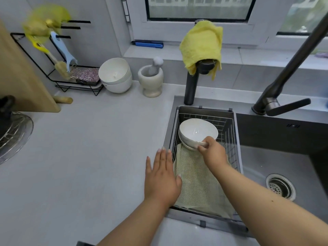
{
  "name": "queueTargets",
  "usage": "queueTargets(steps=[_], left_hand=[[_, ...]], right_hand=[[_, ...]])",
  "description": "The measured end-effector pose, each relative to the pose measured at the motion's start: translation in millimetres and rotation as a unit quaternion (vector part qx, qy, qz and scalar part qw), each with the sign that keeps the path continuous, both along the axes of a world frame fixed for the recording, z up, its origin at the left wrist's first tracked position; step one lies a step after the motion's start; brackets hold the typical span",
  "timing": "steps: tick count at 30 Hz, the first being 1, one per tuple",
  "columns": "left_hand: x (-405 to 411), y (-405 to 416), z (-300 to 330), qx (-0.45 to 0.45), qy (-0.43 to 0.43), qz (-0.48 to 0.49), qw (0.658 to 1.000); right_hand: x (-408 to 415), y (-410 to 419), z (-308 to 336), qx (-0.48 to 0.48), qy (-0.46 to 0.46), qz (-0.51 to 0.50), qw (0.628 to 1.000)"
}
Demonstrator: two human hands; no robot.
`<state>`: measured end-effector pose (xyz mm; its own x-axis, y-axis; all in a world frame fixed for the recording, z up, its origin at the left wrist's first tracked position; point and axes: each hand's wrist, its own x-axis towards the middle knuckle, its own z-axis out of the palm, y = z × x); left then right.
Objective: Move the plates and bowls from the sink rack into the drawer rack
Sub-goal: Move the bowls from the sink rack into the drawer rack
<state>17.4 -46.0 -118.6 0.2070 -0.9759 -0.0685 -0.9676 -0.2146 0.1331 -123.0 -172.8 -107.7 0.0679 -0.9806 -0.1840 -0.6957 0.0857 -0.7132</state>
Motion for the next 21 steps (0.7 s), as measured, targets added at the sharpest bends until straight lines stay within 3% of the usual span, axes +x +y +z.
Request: queueTargets(steps=[12,15,17,19,21], left_hand=[[0,2,9,0.018,0.026,0.011,0.999],[5,4,12,0.009,0.083,0.008,0.996],[5,4,19,0.009,0.171,0.032,0.985],[3,6,38,0.0,0.342,0.094,0.935],[-5,14,61,-0.032,0.529,0.168,0.831]], right_hand=[[-30,65,45,-0.038,-0.148,-0.025,0.988],[-46,87,54,-0.044,-0.147,-0.025,0.988],[-58,99,58,-0.049,-0.141,-0.022,0.988],[-69,110,64,-0.056,-0.146,-0.012,0.988],[-78,121,69,-0.06,-0.152,0.004,0.987]])
